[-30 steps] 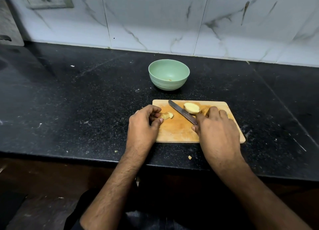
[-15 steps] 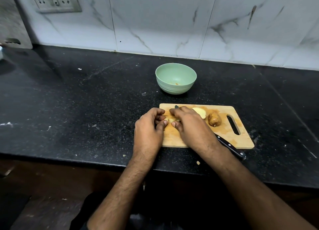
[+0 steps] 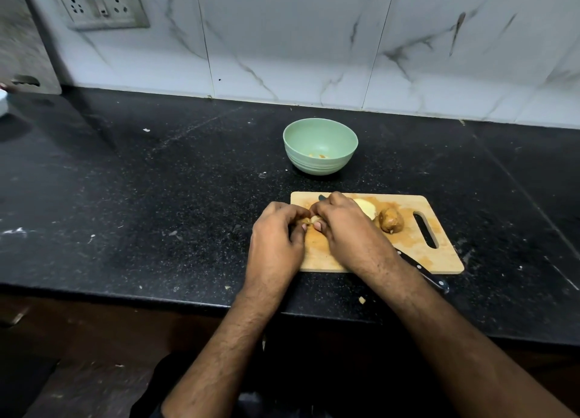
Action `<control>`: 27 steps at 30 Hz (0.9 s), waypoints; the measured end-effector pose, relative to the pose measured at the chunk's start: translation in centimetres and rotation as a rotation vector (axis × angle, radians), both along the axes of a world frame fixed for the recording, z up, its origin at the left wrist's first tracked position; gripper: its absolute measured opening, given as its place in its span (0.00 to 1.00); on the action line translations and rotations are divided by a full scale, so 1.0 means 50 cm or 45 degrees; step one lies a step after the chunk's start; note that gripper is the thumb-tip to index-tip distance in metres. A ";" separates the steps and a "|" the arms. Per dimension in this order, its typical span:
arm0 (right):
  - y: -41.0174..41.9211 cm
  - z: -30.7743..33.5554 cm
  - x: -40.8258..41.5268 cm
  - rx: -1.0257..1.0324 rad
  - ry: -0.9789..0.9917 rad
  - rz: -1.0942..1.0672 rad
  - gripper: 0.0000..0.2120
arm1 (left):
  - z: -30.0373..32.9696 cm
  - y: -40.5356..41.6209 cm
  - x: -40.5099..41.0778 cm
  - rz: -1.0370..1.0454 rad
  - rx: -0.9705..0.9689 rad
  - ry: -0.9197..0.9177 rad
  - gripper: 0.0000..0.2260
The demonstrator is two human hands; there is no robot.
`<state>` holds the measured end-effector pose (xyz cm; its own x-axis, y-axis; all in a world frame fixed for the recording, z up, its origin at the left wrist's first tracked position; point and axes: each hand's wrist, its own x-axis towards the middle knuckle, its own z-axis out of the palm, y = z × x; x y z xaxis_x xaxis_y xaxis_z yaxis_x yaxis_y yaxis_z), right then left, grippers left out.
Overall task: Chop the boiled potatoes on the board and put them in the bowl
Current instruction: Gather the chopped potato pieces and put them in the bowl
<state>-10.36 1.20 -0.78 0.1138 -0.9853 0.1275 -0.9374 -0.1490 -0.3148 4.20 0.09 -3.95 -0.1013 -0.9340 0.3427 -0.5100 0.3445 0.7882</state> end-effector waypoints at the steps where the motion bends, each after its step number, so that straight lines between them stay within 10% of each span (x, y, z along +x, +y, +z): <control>1: 0.004 0.000 -0.001 -0.019 -0.060 -0.030 0.10 | -0.002 -0.001 -0.002 -0.011 -0.012 -0.026 0.09; 10: 0.036 0.016 -0.031 0.031 -1.106 -0.326 0.07 | -0.010 -0.017 -0.020 0.000 -0.097 -0.195 0.05; 20: 0.018 0.060 -0.025 0.452 -2.514 -0.348 0.11 | 0.084 -0.027 -0.057 -0.038 -0.100 0.343 0.06; 27: -0.050 0.099 -0.047 0.475 -2.649 -0.396 0.12 | 0.127 -0.098 -0.089 -0.097 -0.040 0.398 0.06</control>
<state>-12.69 -1.29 4.16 -0.0296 -0.9418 -0.3350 0.7500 0.2006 -0.6303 -0.27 -4.82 2.40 -0.0560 -0.9163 0.3965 -0.2165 0.3988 0.8911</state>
